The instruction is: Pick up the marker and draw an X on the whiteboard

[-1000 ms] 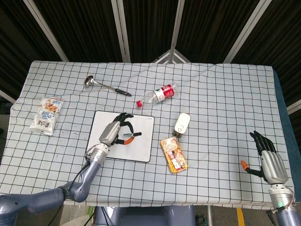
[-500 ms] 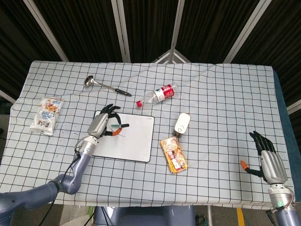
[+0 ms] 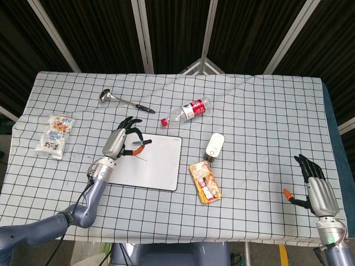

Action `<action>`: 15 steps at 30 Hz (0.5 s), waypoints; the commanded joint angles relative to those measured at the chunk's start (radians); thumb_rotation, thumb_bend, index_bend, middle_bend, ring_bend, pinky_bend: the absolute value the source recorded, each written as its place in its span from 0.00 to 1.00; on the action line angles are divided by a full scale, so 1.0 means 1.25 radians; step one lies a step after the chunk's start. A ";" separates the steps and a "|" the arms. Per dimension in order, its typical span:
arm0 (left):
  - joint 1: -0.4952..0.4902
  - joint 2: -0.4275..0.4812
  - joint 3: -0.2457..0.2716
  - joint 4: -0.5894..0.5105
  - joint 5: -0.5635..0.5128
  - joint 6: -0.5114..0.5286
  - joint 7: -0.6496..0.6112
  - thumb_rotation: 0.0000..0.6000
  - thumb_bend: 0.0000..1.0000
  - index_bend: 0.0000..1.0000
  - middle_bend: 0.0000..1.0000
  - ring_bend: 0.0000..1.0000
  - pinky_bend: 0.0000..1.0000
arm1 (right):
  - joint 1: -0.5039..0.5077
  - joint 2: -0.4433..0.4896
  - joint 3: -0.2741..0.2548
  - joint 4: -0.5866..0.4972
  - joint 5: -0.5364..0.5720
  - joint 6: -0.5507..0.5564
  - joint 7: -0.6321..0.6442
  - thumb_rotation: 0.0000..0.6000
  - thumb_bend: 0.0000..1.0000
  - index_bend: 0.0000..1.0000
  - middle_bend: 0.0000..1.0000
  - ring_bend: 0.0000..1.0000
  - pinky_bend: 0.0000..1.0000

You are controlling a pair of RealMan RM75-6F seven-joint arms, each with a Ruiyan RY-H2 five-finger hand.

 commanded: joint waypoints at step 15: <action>-0.024 -0.060 0.004 0.015 -0.022 -0.016 0.040 1.00 0.51 0.69 0.15 0.00 0.01 | 0.001 0.003 0.001 0.001 0.001 -0.005 0.008 1.00 0.31 0.00 0.00 0.00 0.00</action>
